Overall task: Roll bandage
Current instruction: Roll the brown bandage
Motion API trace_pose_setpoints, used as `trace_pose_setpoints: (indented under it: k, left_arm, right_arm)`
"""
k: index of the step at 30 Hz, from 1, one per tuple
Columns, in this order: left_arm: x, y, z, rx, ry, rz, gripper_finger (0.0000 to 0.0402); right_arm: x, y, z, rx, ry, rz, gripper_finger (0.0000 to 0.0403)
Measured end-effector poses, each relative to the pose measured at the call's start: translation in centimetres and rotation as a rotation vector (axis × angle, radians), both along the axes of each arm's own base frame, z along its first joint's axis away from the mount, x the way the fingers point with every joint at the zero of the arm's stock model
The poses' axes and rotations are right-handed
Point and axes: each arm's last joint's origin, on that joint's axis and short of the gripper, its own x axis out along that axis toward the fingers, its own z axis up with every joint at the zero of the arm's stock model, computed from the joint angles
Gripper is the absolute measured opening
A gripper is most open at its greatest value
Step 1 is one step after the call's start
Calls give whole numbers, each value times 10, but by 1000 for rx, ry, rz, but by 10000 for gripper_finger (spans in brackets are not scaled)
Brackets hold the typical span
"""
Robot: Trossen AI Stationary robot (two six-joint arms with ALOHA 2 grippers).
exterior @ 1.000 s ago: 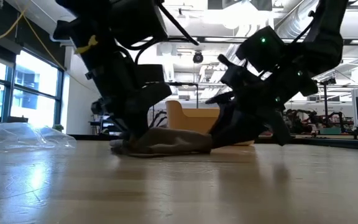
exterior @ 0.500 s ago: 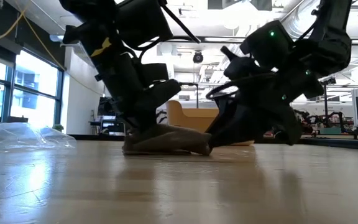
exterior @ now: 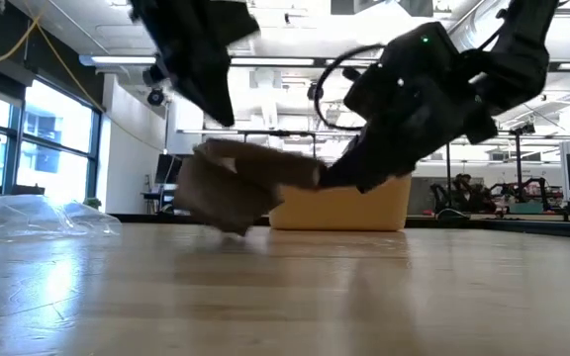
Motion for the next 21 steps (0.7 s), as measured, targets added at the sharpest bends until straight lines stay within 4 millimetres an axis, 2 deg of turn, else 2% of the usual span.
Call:
trace_pose_setpoints:
  k: [3, 7, 13, 15, 18, 21]
  left_arm:
    - [-6, 1, 9, 44, -6, -10, 0]
    - [-7, 2, 11, 85, 6, -29, 6]
    - [-7, -3, 12, 130, 62, -145, 58]
    - [-7, -13, 13, 123, 60, -227, 78]
    - [-10, -39, 13, 66, 63, -396, 97]
    - [-15, -66, 14, 60, -10, -434, 102]
  right_arm:
    - [-4, -11, 7, 162, 40, 45, 1]
    - [-8, -22, 8, 365, 113, 119, 0]
    - [-14, -29, 12, 502, 123, 369, 0]
    - [-16, -35, 12, 501, 99, 417, 0]
    - [-19, -40, 14, 506, 58, 522, 0]
    - [-21, -45, 14, 508, 42, 549, 0]
